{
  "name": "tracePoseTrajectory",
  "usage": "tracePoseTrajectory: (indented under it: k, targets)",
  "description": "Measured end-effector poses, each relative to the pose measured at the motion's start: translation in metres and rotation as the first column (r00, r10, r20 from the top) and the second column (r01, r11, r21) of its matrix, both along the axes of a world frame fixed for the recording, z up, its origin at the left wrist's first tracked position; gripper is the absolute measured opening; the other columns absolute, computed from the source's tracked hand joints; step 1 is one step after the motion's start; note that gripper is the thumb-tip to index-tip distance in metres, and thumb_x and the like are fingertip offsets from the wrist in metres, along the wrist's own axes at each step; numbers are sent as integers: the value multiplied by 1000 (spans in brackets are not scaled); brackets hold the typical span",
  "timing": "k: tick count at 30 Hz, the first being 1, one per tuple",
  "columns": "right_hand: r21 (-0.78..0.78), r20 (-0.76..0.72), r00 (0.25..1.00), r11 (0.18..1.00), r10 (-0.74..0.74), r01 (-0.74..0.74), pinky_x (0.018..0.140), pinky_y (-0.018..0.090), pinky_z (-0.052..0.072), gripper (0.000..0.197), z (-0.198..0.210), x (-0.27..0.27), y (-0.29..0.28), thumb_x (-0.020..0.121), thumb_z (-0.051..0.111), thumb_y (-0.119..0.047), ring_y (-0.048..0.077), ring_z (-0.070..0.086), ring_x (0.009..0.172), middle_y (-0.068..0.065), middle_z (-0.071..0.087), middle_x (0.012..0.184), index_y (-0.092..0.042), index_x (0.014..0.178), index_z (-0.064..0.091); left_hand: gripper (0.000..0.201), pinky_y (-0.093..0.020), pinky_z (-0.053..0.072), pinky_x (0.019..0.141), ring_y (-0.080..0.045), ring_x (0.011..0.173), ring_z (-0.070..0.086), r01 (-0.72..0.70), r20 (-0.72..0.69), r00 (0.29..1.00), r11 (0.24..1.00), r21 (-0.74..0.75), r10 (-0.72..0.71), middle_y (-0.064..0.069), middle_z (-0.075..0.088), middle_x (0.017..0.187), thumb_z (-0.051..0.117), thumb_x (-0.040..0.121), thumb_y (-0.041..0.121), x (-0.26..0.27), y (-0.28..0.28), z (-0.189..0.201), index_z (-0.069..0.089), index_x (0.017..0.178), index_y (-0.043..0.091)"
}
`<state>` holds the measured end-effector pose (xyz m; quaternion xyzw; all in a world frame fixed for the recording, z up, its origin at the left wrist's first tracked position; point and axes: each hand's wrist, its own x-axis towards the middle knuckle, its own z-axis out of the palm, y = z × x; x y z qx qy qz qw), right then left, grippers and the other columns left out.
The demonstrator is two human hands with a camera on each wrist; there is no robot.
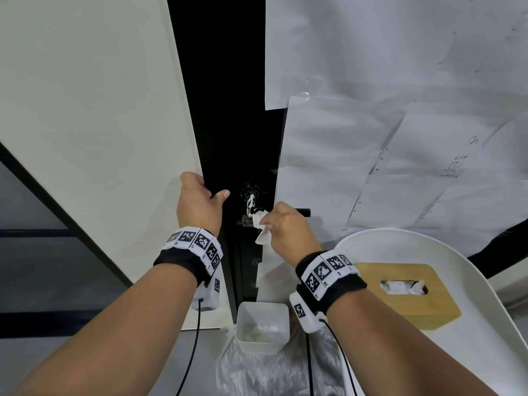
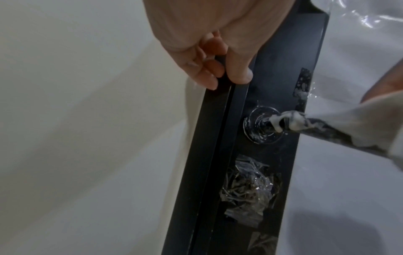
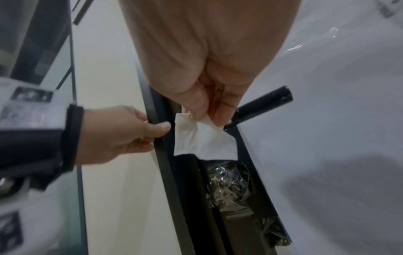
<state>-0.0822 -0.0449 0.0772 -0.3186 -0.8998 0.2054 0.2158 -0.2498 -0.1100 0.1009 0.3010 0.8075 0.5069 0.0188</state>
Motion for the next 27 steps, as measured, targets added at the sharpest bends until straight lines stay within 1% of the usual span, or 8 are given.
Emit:
tracePoseTrajectory:
  k: [2,5,9,12,14,16,22,27]
  targets:
    - [-85,-47,998,995,-51,47,79,29,49,23,9,4,1,90,50,-1,21,59,88,9,62,99,-9,97,70,43,-25,41,61,-12,67,55,5,-23,1000,1000,21,-4,2,54,80,74,82,27,3,-2,0,36,100,22]
    - [-207,-65,994,976,-89,74,71,18,42,22,20,8,1,92,47,-7,12,56,78,3,66,89,-13,95,68,28,-28,45,65,-14,71,56,65,-106,992,998,4,-64,1,56,85,68,86,27,2,-8,-4,43,95,21]
    - [-301,-106,985,948,-140,102,64,23,44,21,25,5,2,93,46,-9,9,50,63,0,60,78,-16,94,66,16,-19,47,82,-9,90,58,251,-185,951,968,-8,-249,6,49,106,67,87,22,1,-19,-14,63,103,23]
    - [-293,-95,988,952,-125,92,78,21,44,20,27,-1,1,93,51,-11,9,57,83,-2,62,95,-16,103,66,16,-4,32,87,-3,106,47,369,-214,902,927,-71,-375,7,46,114,70,85,28,6,-25,-16,71,100,23]
    - [-277,-89,989,957,-114,85,88,23,45,24,28,-4,-2,92,52,-9,13,57,99,1,62,109,-17,110,65,20,-13,32,93,-4,114,43,414,-203,881,904,-112,-428,6,46,120,72,82,34,9,-25,-14,73,99,22]
    - [-255,-88,991,964,-105,79,91,27,47,30,31,-7,-4,91,49,-5,17,58,105,5,62,113,-17,113,65,26,-21,34,97,-6,117,41,426,-184,875,892,-150,-448,6,45,121,74,80,38,11,-25,-11,74,100,23]
    - [-199,-120,985,975,-127,101,91,25,47,28,37,-9,-8,90,51,-4,19,59,104,8,63,111,-13,111,67,9,-33,41,97,-18,112,45,411,-215,872,896,-168,-441,8,45,111,75,79,31,16,-23,-8,71,84,25]
    - [-123,-151,972,979,-179,161,77,24,49,16,34,-10,-7,89,55,-11,20,61,89,6,59,101,-12,101,66,7,-25,46,78,-14,90,52,358,-249,891,925,-129,-379,10,44,104,71,83,26,16,-18,-5,67,82,20]
